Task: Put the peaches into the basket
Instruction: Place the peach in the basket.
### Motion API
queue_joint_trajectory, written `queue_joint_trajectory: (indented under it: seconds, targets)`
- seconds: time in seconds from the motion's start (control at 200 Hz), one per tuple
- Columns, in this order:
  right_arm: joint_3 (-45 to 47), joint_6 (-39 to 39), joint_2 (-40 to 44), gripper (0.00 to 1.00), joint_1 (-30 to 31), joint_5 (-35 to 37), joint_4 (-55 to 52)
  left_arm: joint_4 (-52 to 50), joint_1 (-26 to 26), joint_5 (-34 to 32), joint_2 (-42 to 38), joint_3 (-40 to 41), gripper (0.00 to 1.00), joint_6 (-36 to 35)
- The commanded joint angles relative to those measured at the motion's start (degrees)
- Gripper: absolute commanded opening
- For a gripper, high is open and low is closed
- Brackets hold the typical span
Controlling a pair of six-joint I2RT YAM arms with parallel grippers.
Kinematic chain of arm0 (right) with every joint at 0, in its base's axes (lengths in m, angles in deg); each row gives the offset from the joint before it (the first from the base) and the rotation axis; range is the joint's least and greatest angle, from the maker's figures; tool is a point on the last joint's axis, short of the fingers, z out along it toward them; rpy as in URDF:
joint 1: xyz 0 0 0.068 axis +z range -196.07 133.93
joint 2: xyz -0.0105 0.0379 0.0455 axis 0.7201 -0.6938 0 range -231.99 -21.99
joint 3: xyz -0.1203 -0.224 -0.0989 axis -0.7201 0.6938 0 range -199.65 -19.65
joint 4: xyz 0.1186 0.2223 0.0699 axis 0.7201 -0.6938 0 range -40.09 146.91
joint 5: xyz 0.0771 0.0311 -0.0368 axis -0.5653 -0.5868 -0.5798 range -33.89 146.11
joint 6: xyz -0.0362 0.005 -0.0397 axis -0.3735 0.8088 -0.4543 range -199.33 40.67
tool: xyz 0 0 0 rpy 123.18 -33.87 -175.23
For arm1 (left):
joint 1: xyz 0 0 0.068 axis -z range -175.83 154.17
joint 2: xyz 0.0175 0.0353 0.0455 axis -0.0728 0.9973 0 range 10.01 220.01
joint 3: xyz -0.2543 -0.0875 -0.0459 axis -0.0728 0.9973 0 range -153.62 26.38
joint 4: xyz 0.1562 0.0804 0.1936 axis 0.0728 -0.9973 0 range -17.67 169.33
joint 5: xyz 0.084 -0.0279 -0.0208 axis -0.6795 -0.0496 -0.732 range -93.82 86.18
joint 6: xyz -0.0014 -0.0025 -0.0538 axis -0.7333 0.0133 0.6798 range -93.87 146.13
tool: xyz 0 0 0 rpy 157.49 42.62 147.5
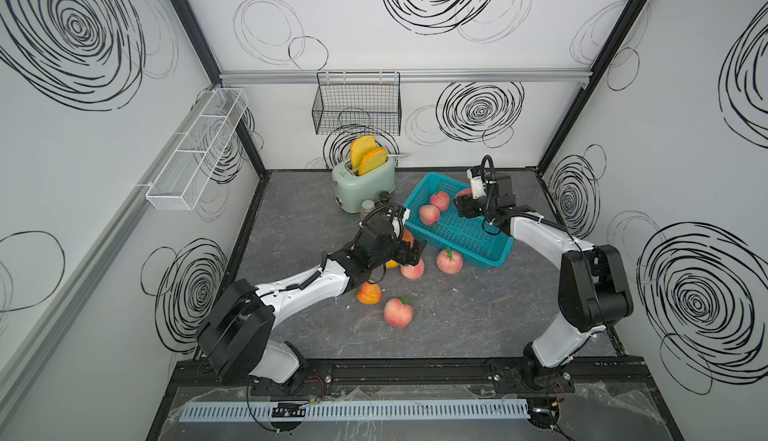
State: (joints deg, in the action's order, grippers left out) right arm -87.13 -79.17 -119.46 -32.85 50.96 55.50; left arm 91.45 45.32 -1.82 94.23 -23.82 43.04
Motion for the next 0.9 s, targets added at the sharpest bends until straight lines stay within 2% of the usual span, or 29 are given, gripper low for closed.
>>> queue_joint_trajectory:
  seconds: [0.0,0.44,0.895]
  targets:
    - [-2.4,-0.5,-2.6,0.72,-0.6,-1.3,0.7,4.5,0.2,-0.6,1.6,-2.3,0.98,-1.6]
    - [-7.3,-0.2,-12.0,0.71,-2.0,-2.6,1.4,5.7,0.2,1.0,4.5,-5.2,0.98,-2.9]
    - [-10.5,0.5,-18.1,0.7,-2.5,-3.5,2.0,6.3,-0.9,1.6,5.2,-5.4,0.98,-2.6]
